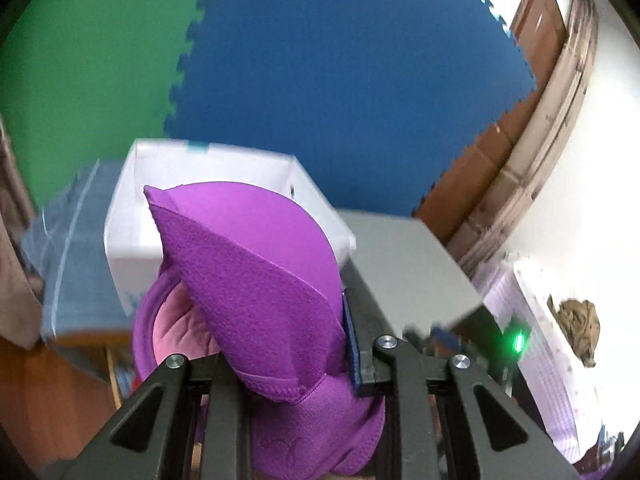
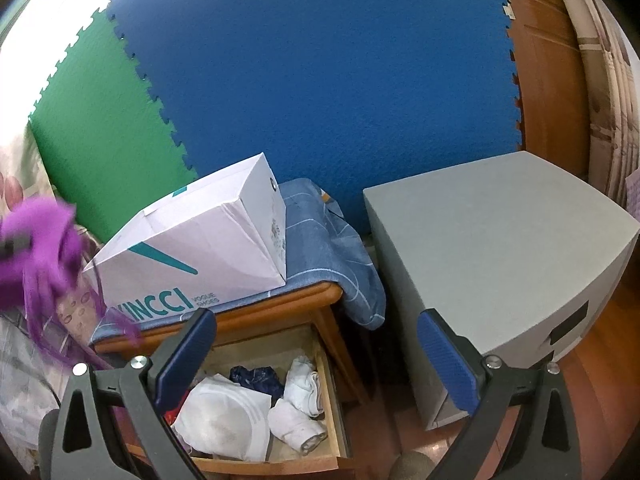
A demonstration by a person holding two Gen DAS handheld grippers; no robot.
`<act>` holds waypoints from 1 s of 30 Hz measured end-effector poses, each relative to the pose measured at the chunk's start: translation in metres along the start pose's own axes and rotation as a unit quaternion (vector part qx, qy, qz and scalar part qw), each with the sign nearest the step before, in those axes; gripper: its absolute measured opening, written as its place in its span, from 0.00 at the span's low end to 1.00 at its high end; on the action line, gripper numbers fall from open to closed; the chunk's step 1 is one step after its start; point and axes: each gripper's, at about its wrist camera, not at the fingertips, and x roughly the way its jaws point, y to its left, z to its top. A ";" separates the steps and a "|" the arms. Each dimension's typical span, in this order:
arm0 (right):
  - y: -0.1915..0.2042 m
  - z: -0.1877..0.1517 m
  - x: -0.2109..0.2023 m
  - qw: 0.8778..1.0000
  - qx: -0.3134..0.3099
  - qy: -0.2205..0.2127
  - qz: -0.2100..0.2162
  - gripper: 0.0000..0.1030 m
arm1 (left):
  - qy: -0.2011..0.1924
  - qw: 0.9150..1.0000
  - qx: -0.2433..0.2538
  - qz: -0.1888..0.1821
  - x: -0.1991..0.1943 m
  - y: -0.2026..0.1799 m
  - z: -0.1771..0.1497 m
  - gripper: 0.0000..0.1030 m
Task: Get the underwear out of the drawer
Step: 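Lift the purple bra with the left tool and release it into the shoebox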
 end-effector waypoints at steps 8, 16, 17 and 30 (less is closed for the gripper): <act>0.002 0.000 0.001 1.000 -0.006 0.003 0.005 1.00 | 0.005 0.999 -0.002 0.052 0.057 0.030 0.094 0.20; 0.003 0.000 0.004 1.000 -0.008 0.010 0.010 1.00 | 0.055 0.991 -0.042 0.110 0.139 0.082 0.121 0.21; 0.004 0.000 0.005 1.000 -0.009 0.011 0.011 1.00 | 0.060 0.991 -0.044 0.113 0.145 0.085 0.122 0.21; 0.011 -0.004 0.012 0.999 -0.023 0.026 0.013 1.00 | 0.104 0.981 -0.091 0.134 0.177 0.115 0.107 0.55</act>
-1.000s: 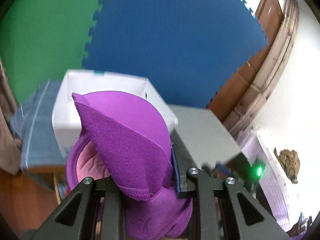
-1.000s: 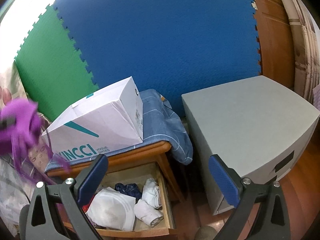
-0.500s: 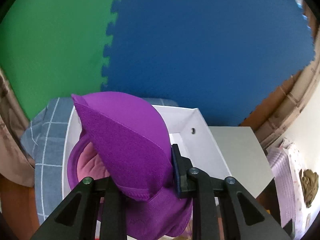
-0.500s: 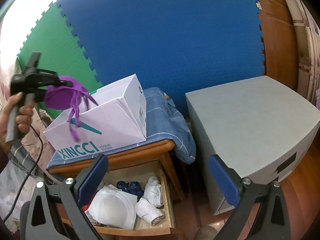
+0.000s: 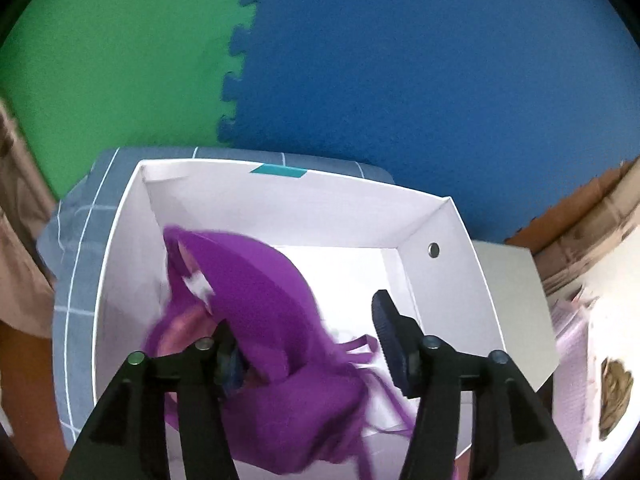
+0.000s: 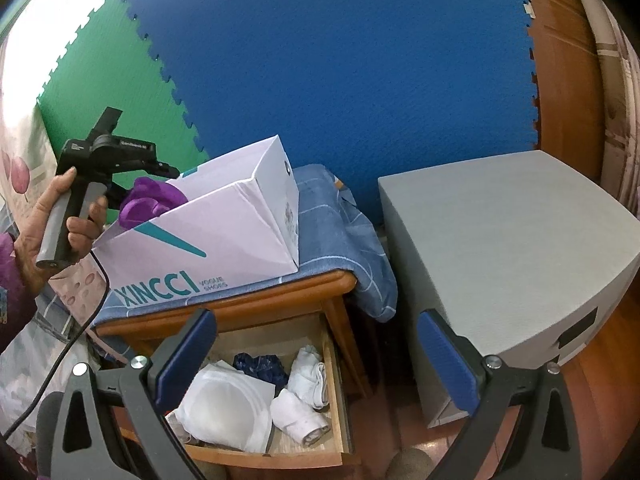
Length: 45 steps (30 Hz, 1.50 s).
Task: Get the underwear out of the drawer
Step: 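Lift the purple bra with the left tool and release it into the shoebox, then lower the right tool into the drawer and grasp the white underwear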
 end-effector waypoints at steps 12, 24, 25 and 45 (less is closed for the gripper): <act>0.028 -0.018 0.030 0.994 -0.050 0.084 0.056 1.00 | -0.156 0.986 0.056 0.007 -0.082 -0.014 -0.021 0.93; 0.070 -0.056 0.073 0.966 -0.150 0.201 0.065 0.97 | -0.199 0.977 0.069 -0.019 -0.152 0.027 -0.118 0.99; 0.075 -0.061 0.080 0.962 -0.158 0.214 0.070 0.95 | -0.198 0.978 0.063 -0.013 -0.153 0.038 -0.130 0.99; 0.240 -0.162 0.188 0.842 -0.381 0.371 0.086 0.84 | -0.160 0.986 -0.043 0.013 -0.116 0.151 -0.227 0.99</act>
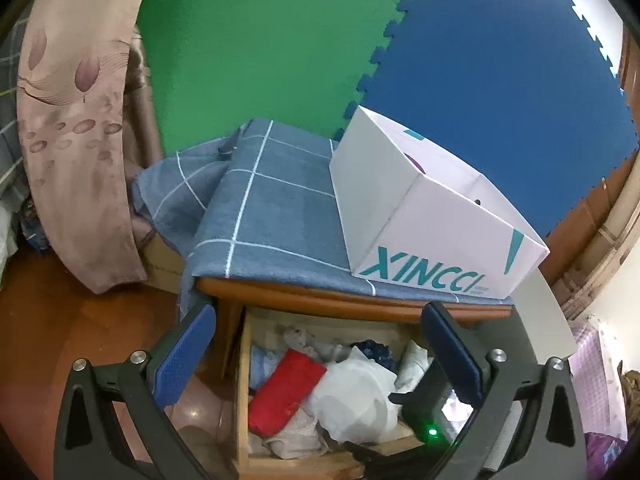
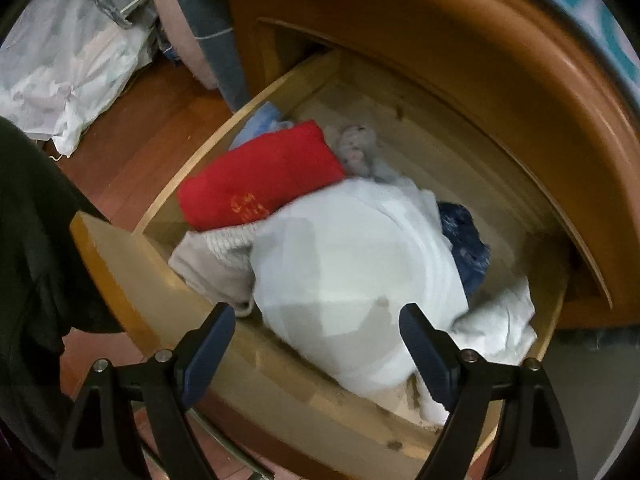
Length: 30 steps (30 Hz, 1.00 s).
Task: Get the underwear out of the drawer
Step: 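Lower the right tool into the drawer and grasp the white underwear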
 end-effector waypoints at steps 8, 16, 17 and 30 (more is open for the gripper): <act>0.005 0.022 0.027 0.998 0.002 0.048 -0.029 0.88 | 0.018 0.998 -0.057 -0.030 0.006 0.020 0.001 0.99; -0.041 0.008 0.048 0.994 0.078 0.082 0.007 0.88 | 0.024 0.994 -0.092 -0.048 0.010 0.031 0.002 0.99; -0.039 0.010 0.047 0.994 0.072 0.078 0.008 0.88 | 0.024 0.994 -0.092 -0.047 0.009 0.030 0.002 0.99; -0.036 0.013 0.059 0.997 0.021 0.073 0.007 0.14 | 0.028 0.996 -0.073 -0.045 0.010 0.023 -0.001 0.99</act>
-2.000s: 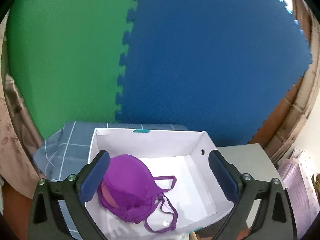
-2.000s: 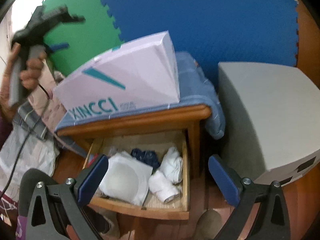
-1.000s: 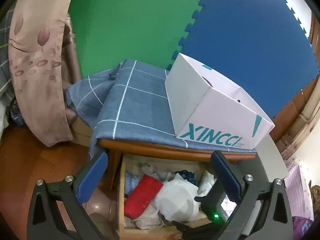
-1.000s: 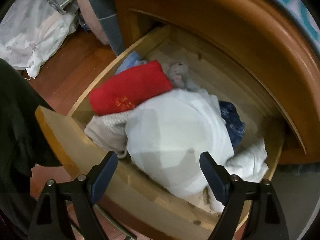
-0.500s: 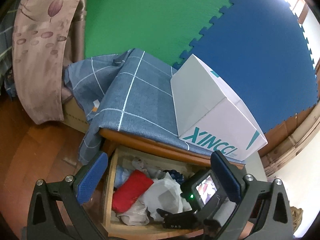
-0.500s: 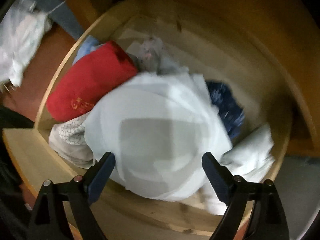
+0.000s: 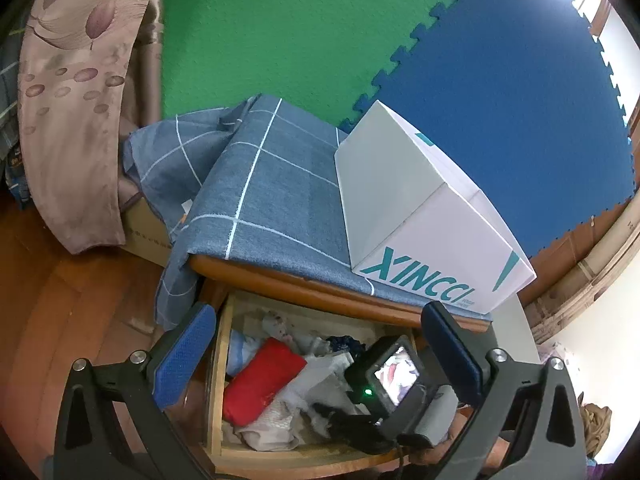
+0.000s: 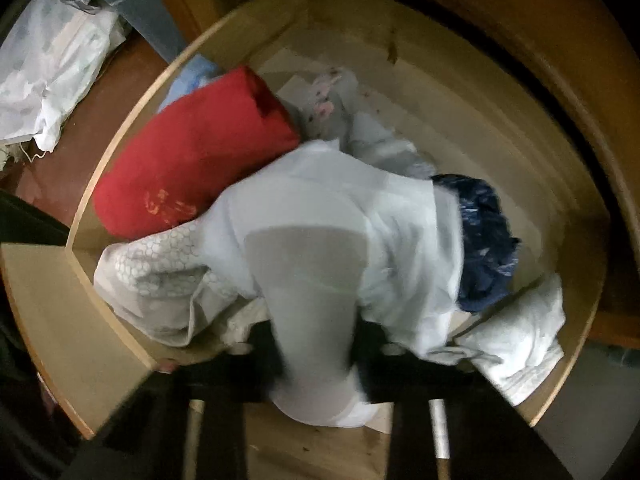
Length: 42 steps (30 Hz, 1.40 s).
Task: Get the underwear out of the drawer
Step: 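Lower the right tool into the drawer and grasp the white underwear, then lift the white underwear with the right tool and drop it into the shoebox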
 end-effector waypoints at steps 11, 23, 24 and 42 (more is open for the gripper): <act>-0.028 -0.047 -0.059 0.996 0.044 -0.069 0.046 0.11 | 0.014 1.000 0.005 -0.002 0.008 -0.005 -0.002 0.99; -0.031 -0.087 -0.145 0.978 0.093 -0.175 0.062 0.11 | 0.013 0.999 0.046 0.016 0.012 -0.019 -0.009 0.99; -0.033 -0.092 -0.155 0.975 0.098 -0.188 0.064 0.11 | 0.013 0.999 0.045 0.017 0.012 -0.019 -0.009 0.99; -0.070 -0.145 -0.337 0.913 0.150 -0.360 0.116 0.11 | 0.009 0.995 0.089 0.034 0.013 -0.034 -0.016 0.99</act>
